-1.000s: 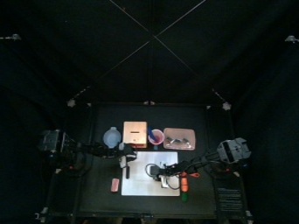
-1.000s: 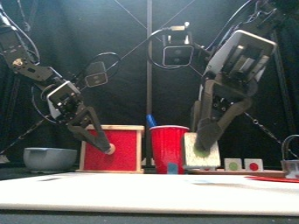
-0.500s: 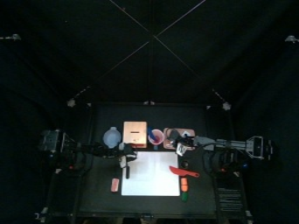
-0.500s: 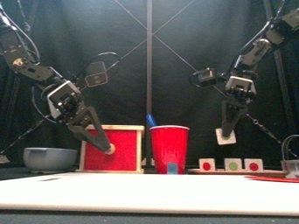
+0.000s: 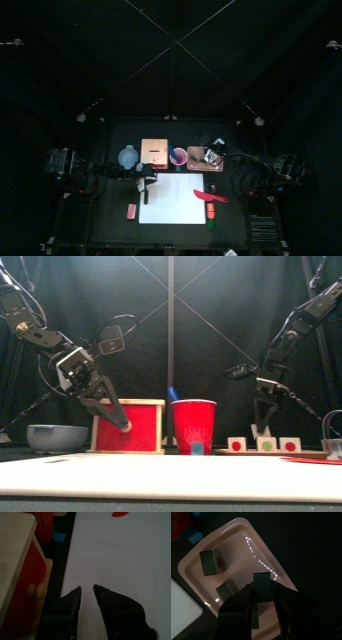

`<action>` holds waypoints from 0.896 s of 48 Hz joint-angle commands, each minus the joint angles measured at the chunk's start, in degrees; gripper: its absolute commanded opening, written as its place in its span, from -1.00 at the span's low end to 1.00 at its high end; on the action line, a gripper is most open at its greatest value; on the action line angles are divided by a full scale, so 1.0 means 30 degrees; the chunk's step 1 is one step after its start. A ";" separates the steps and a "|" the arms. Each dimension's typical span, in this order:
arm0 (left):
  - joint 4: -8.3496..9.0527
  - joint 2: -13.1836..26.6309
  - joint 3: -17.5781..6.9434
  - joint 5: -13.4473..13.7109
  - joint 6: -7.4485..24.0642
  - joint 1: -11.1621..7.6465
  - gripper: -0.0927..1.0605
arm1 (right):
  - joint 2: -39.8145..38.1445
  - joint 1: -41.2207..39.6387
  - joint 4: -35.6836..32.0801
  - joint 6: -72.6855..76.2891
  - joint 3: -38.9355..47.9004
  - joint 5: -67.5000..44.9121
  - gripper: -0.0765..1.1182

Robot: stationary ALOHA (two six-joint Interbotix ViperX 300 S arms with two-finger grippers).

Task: Place sushi on board then cut the sushi with the knife then place the pieces on the plate
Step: Place the 4 sushi pieces on the plate

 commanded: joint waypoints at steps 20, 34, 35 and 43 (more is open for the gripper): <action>0.0293 -0.0879 -0.0205 0.0850 0.0059 0.0117 0.36 | 0.1436 -0.0967 -0.0439 -0.0029 -0.0439 -0.1436 0.45; 0.0410 -0.0850 -0.0176 0.0850 0.0029 0.0234 0.36 | -0.0820 -0.0820 -0.0879 -0.0146 -0.1055 -0.1289 0.45; 0.0410 -0.0820 -0.0146 0.0850 0.0000 0.0234 0.36 | -0.0908 -0.0791 -0.0967 -0.0117 -0.1113 -0.1348 0.45; 0.0352 -0.0762 -0.0029 0.0967 -0.0029 0.0264 0.36 | -0.0996 -0.0762 -0.1465 -0.0029 -0.1494 -0.1670 0.45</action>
